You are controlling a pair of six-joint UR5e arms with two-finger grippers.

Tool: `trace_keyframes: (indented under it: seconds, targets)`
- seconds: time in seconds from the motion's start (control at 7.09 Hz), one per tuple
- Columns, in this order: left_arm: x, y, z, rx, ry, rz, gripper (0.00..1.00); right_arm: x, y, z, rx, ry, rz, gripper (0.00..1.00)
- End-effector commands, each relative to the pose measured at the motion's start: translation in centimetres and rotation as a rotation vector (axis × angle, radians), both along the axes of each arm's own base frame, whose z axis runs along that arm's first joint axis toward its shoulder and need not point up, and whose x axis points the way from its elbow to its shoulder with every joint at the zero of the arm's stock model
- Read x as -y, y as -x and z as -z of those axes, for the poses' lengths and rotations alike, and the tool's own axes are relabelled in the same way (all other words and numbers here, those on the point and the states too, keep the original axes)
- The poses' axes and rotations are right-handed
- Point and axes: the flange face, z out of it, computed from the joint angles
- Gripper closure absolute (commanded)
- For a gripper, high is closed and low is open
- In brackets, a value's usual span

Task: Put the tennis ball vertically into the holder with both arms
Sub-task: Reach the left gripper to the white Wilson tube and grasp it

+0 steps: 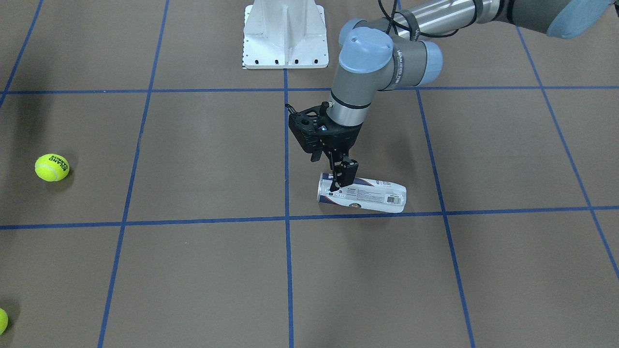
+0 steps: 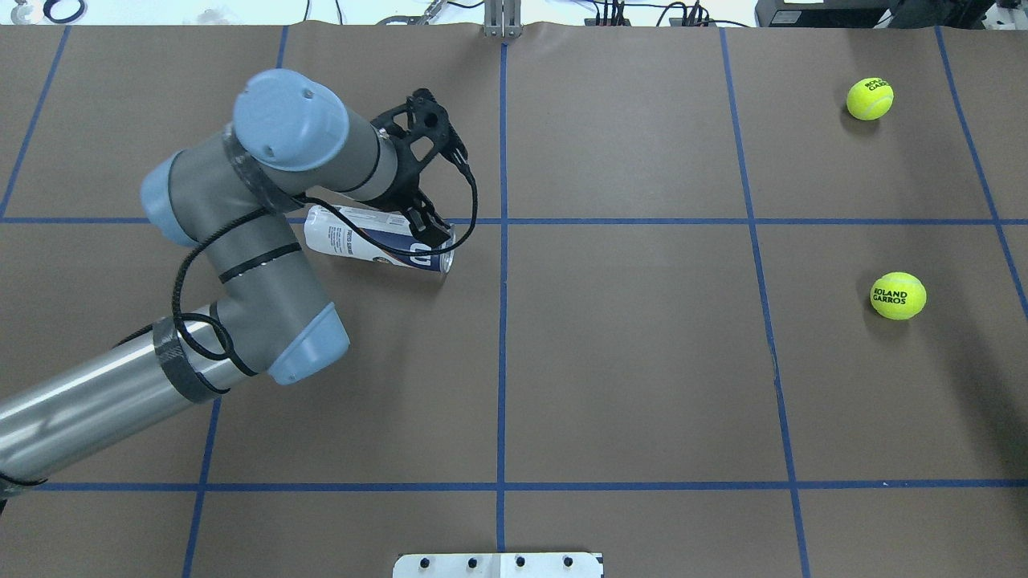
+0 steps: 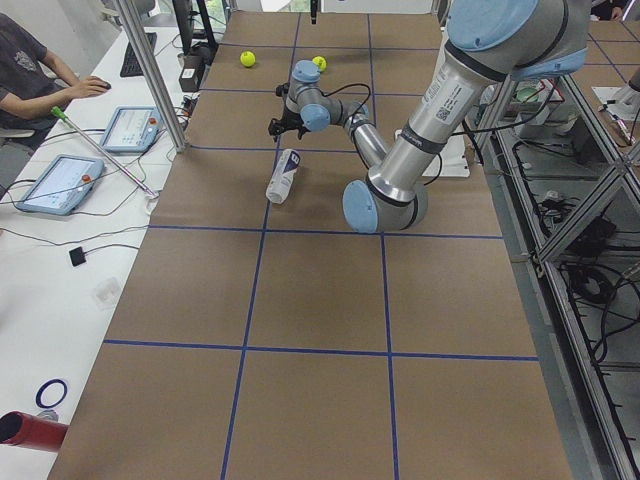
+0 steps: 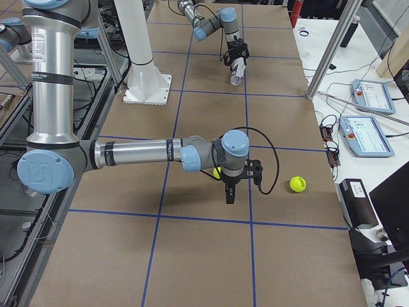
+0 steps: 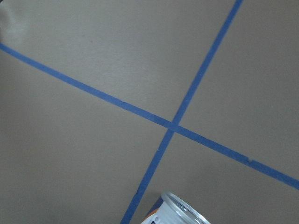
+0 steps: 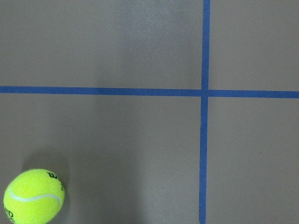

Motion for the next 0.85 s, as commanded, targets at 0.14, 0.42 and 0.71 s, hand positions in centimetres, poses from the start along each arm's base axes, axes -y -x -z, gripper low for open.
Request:
trace_keyframes:
  seconds: [0.14, 0.42, 0.71]
  targets:
    - [-1.1, -4.1, -2.7, 0.157, -0.179, -0.211, 0.02, 0.0, 0.0, 0.2, 0.001, -0.004, 0.000, 0.00]
    - [-1.0, -4.0, -1.5, 0.185, -0.235, -0.257, 0.02, 0.0, 0.0, 0.2, 0.002, -0.004, 0.000, 0.00]
    - [-0.6, -4.4, -1.8, 0.216, -0.270, -0.254, 0.02, 0.0, 0.1, 0.1, 0.000, -0.001, 0.002, 0.00]
